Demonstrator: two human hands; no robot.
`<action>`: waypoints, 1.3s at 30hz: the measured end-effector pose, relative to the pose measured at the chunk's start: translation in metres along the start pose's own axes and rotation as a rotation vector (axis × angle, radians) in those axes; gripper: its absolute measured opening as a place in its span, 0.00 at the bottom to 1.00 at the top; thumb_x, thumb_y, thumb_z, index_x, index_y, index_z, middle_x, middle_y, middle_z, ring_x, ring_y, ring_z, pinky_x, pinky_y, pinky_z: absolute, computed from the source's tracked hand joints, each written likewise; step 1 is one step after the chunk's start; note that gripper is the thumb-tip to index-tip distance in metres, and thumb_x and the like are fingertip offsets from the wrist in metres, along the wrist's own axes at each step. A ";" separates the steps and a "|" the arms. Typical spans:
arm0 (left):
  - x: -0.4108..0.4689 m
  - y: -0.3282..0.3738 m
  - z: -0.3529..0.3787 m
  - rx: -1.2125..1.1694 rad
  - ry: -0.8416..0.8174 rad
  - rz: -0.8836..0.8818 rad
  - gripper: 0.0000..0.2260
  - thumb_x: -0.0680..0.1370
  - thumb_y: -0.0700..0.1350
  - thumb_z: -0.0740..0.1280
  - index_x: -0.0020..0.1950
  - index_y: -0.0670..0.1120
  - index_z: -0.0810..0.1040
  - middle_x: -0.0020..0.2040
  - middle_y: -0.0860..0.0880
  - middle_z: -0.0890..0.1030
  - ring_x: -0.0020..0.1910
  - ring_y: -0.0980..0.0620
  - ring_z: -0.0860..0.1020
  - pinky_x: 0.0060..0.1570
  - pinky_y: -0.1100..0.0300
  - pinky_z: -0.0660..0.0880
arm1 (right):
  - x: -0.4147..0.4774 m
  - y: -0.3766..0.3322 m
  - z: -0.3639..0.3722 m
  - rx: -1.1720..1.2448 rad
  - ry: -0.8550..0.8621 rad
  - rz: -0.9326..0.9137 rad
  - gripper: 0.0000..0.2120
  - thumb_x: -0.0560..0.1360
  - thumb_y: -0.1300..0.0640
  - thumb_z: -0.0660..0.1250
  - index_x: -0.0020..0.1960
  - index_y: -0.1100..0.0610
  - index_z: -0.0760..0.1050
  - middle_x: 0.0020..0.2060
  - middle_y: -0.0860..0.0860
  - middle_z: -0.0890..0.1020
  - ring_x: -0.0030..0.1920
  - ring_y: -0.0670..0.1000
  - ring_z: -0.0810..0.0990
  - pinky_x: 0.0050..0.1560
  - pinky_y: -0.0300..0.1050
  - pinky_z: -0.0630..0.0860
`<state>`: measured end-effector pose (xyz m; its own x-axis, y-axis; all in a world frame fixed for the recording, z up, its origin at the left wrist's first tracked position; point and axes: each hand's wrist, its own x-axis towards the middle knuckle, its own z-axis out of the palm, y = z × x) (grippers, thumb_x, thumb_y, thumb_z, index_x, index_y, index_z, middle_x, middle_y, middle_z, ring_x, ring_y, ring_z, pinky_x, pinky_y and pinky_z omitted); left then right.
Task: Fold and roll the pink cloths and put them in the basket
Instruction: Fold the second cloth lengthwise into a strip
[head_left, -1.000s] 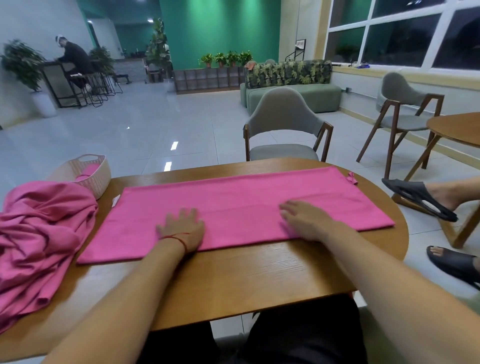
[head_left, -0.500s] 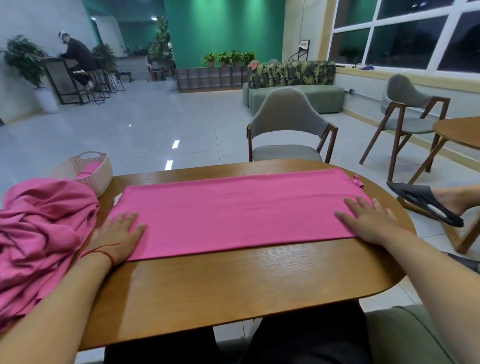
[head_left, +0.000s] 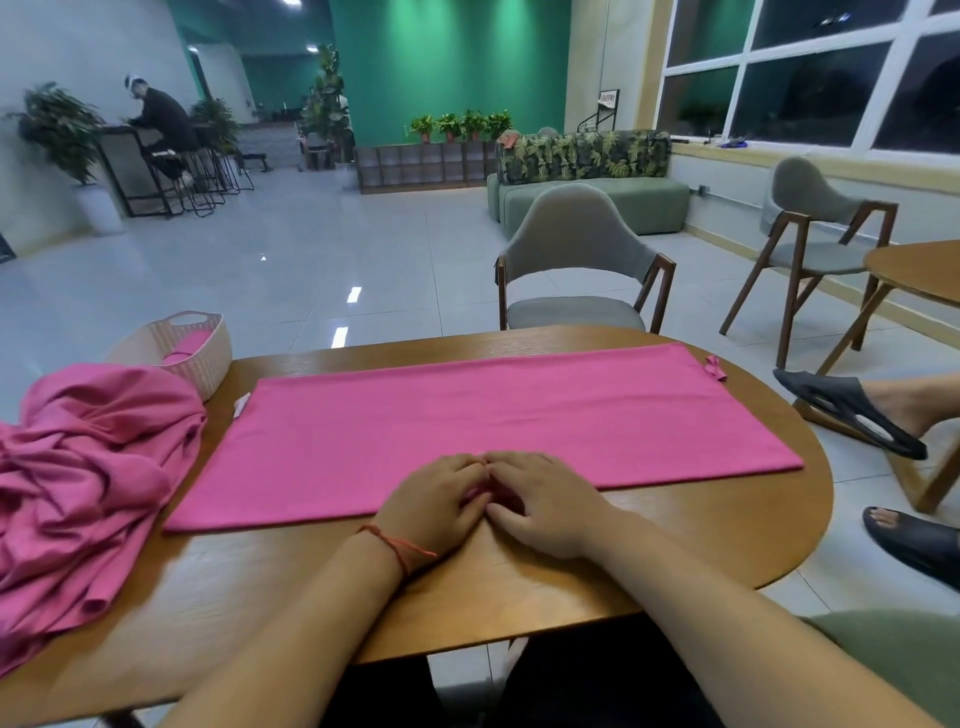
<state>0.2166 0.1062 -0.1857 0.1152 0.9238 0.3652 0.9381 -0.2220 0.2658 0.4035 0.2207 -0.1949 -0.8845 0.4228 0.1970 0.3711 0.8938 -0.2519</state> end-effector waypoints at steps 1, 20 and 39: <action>-0.001 -0.001 0.001 -0.019 0.011 -0.038 0.08 0.80 0.50 0.68 0.58 0.52 0.82 0.62 0.53 0.82 0.59 0.51 0.79 0.59 0.56 0.77 | -0.002 0.003 0.001 0.018 -0.006 0.010 0.29 0.80 0.36 0.59 0.78 0.44 0.70 0.79 0.45 0.70 0.78 0.48 0.67 0.79 0.52 0.61; -0.003 0.009 -0.003 0.123 0.042 -0.183 0.23 0.80 0.61 0.55 0.61 0.53 0.85 0.60 0.53 0.86 0.59 0.48 0.84 0.55 0.53 0.81 | -0.014 0.004 -0.002 0.017 0.244 0.133 0.10 0.83 0.51 0.67 0.61 0.46 0.85 0.61 0.42 0.86 0.63 0.49 0.82 0.60 0.47 0.80; -0.157 -0.148 -0.100 0.096 0.278 -0.704 0.19 0.78 0.37 0.73 0.63 0.58 0.85 0.51 0.43 0.88 0.49 0.42 0.86 0.52 0.48 0.81 | -0.138 0.154 -0.084 0.152 0.393 0.781 0.20 0.83 0.61 0.63 0.55 0.39 0.87 0.64 0.41 0.85 0.71 0.55 0.76 0.59 0.48 0.73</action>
<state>0.0273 -0.0374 -0.1935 -0.5955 0.7218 0.3526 0.7853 0.4306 0.4447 0.6066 0.3125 -0.1816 -0.2231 0.9497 0.2198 0.7620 0.3105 -0.5683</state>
